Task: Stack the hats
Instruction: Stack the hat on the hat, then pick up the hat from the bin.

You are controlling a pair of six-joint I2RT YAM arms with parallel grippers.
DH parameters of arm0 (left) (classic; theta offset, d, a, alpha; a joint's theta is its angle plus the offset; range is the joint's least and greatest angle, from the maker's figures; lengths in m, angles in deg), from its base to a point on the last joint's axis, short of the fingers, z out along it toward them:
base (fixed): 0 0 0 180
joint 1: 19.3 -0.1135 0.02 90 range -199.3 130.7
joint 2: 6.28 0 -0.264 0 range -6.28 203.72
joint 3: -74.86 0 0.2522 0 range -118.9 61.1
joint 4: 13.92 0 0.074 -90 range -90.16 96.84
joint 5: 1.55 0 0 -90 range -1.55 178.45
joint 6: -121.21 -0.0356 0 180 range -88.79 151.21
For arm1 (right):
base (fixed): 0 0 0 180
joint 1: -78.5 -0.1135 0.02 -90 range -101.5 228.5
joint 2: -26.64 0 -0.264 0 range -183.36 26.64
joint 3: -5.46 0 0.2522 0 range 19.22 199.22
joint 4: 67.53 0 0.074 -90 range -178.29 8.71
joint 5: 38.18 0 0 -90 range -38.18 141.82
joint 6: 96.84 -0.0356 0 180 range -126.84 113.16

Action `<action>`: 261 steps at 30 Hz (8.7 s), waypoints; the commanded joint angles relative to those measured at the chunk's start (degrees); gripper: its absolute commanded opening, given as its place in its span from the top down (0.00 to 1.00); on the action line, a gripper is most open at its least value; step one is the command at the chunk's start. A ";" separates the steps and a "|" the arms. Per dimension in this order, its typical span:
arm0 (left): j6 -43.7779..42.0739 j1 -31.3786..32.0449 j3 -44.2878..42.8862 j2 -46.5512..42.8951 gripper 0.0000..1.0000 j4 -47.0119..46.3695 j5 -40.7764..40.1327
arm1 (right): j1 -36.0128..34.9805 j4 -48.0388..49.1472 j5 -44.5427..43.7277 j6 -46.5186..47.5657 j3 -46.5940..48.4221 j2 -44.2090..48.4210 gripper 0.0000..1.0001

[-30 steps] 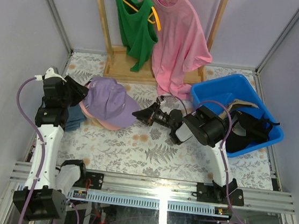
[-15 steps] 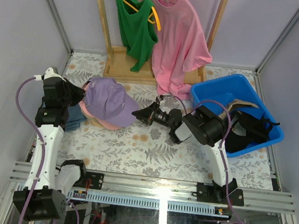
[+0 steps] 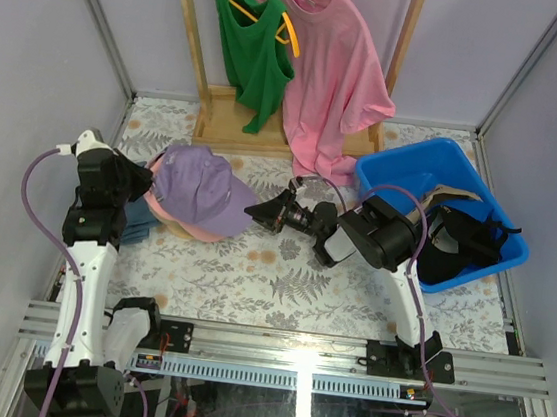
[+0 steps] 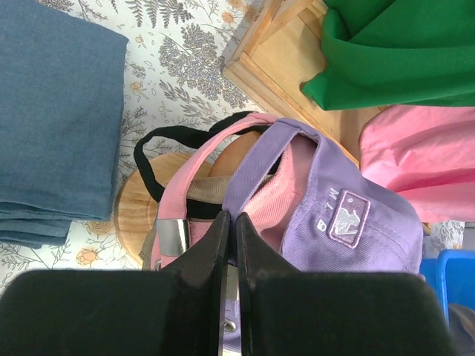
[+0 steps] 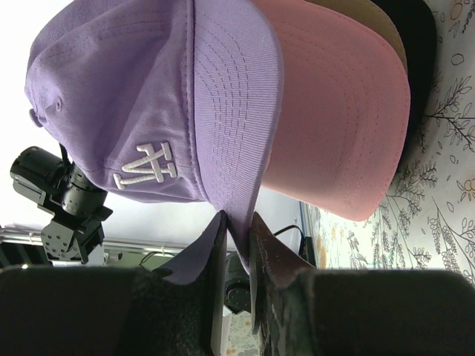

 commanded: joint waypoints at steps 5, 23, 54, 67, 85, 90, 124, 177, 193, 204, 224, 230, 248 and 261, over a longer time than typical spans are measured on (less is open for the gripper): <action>-3.38 -0.62 1.70 -1.62 1.00 1.72 -7.17 | 0.59 1.17 0.09 1.11 -0.37 -1.96 0.89; -3.59 -0.58 6.53 -1.05 1.00 2.02 -7.49 | -1.14 -10.38 -2.36 6.24 -0.98 -2.55 0.98; -3.21 -0.62 11.16 2.59 1.00 -1.03 -4.36 | -3.25 -32.98 -14.51 10.07 2.36 -3.40 0.92; -3.48 -0.59 11.26 5.49 1.00 -2.31 -0.33 | -1.87 -30.54 -17.16 10.63 -2.51 0.58 0.63; -2.37 -0.46 11.70 0.53 1.00 -8.10 4.87 | -0.81 -29.57 -19.77 14.06 -7.68 6.44 0.62; -1.11 -0.48 11.41 -0.06 1.00 -9.89 4.69 | -0.79 -31.01 -20.41 16.20 -8.36 8.78 0.62; 0.47 3.87 3.31 7.27 1.00 -14.51 0.05 | -3.50 -66.30 -28.70 51.55 19.10 28.69 0.60; 2.57 4.71 -1.10 3.32 0.56 -10.21 -5.81 | -0.07 -66.79 -28.59 46.89 32.13 15.76 0.56; 2.20 4.73 -3.79 -1.80 0.41 -8.89 -4.96 | -1.74 -71.97 -36.92 57.32 16.47 30.13 0.55; 1.53 11.76 -6.67 -1.48 0.41 -9.50 1.02 | -5.65 -86.40 -53.41 64.61 5.78 52.11 0.53; -8.52 49.49 -14.72 9.04 0.41 -12.02 -5.61 | 11.51 -114.18 -72.20 63.25 5.17 67.33 0.32; -9.00 52.98 -15.12 10.77 0.41 -14.25 -6.63 | 15.24 -115.58 -71.90 63.09 6.60 63.52 0.32; -6.78 54.10 -13.44 12.12 0.41 -22.99 -8.56 | 18.12 -121.19 -73.11 61.81 7.97 63.38 0.36; -7.46 54.16 -12.00 9.88 0.41 -23.79 -8.00 | 18.68 -124.28 -75.47 63.10 10.77 63.21 0.44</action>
